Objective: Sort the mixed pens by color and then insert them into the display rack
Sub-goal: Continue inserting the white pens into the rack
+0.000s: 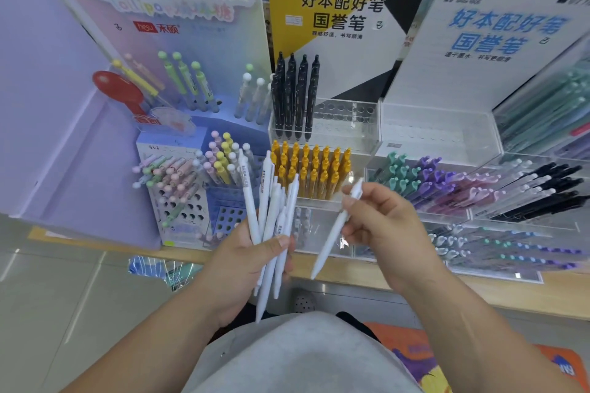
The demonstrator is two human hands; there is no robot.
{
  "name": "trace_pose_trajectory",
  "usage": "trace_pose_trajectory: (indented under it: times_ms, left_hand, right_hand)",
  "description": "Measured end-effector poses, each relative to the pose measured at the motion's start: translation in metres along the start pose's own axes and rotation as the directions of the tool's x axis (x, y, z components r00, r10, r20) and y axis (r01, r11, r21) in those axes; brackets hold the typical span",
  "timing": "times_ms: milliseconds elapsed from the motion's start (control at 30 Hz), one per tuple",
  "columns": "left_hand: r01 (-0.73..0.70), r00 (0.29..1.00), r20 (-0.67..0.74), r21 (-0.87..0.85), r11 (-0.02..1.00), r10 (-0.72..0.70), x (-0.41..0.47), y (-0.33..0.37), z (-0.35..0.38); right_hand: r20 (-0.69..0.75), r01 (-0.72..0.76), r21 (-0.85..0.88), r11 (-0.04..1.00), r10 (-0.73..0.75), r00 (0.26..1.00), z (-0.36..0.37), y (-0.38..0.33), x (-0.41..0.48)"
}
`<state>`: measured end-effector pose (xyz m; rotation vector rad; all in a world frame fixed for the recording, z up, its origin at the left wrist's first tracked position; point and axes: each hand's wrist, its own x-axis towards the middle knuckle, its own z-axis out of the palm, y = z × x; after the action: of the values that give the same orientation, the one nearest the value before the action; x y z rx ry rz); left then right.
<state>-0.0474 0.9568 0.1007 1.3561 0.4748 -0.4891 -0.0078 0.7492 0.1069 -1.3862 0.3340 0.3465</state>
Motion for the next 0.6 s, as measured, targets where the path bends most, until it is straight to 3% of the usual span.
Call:
trace_pose_trajectory:
  times_ms: [167,267,433,600]
  left_hand:
    - [-0.007,0.998,-0.057,-0.067,0.998,0.003,0.001,-0.002,-0.014]
    - [-0.017,0.997,-0.079,-0.101,0.995,0.009,0.001,-0.004,-0.018]
    - [-0.033,0.995,-0.094,-0.117,0.993,0.022,0.002,-0.003,-0.024]
    - [-0.026,0.994,-0.108,-0.109,0.994,0.014,0.004,-0.001,-0.025]
  right_hand:
    - [-0.122,0.127,-0.257,0.958,-0.163,0.979,-0.025,0.003,0.009]
    - [-0.12,0.155,-0.407,0.9,-0.221,0.968,-0.027,0.013,0.017]
    - [-0.091,0.214,-0.63,0.747,-0.345,0.934,-0.016,0.031,0.03]
    - [0.032,0.283,-0.799,0.53,-0.432,0.901,-0.005,0.045,0.043]
